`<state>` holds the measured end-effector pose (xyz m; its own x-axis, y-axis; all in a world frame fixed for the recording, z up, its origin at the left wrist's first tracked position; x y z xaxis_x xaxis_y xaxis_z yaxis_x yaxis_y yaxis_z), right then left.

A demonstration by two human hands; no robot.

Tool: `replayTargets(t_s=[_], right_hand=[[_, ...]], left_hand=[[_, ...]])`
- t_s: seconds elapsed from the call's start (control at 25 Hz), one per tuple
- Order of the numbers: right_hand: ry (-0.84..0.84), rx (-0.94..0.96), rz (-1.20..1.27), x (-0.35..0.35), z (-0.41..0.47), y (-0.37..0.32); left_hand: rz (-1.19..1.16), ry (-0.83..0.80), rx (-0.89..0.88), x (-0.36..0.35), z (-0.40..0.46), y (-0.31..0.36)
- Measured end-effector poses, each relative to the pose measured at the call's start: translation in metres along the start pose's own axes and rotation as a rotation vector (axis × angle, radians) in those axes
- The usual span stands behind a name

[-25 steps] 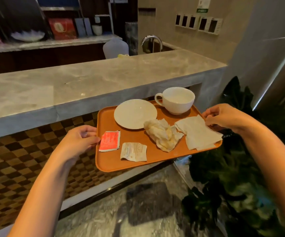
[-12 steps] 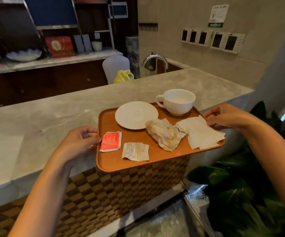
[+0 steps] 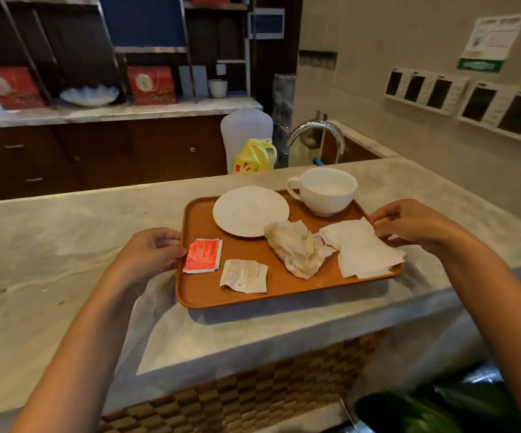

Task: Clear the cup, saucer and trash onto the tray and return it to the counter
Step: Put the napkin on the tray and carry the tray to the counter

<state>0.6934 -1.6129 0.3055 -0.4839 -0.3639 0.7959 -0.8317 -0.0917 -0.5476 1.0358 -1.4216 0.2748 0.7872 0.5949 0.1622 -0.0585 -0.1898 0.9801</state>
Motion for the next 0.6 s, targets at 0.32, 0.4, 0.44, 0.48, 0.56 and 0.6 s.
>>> replayTargets(t_s=[0.32,0.4,0.44,0.48,0.56,0.6], right_hand=[[-0.085,-0.011,-0.043,0.003,0.1,-0.005],[-0.086,-0.014,-0.058,-0.001,0.11,-0.003],[-0.09,-0.013,-0.059,-0.003,0.114,-0.002],[-0.087,-0.009,-0.059,-0.004,0.117,-0.002],[-0.094,-0.01,-0.052,-0.007,0.122,0.0],[-0.099,-0.014,-0.046,-0.009,0.124,0.001]], left_hand=[[0.084,0.083,0.04,-0.032,0.055,-0.004],[0.1,0.082,0.033,-0.035,0.064,-0.004],[0.109,0.078,0.034,-0.036,0.068,-0.004],[0.121,0.074,0.034,-0.037,0.072,-0.004],[0.142,0.06,0.038,-0.041,0.081,-0.006],[0.152,0.054,0.039,-0.042,0.083,-0.007]])
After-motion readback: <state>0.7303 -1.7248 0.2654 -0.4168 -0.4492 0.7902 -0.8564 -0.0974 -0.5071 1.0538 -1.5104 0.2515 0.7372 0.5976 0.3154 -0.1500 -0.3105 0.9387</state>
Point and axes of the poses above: each hand's wrist, its own z-axis towards the middle knuckle, its own x-axis out of the back of the hand, y = z × x, the point moved 9 cm from there along z, towards the middle knuckle, and after that the axes turned 14 degrees about -z, right-handed, at the moved point
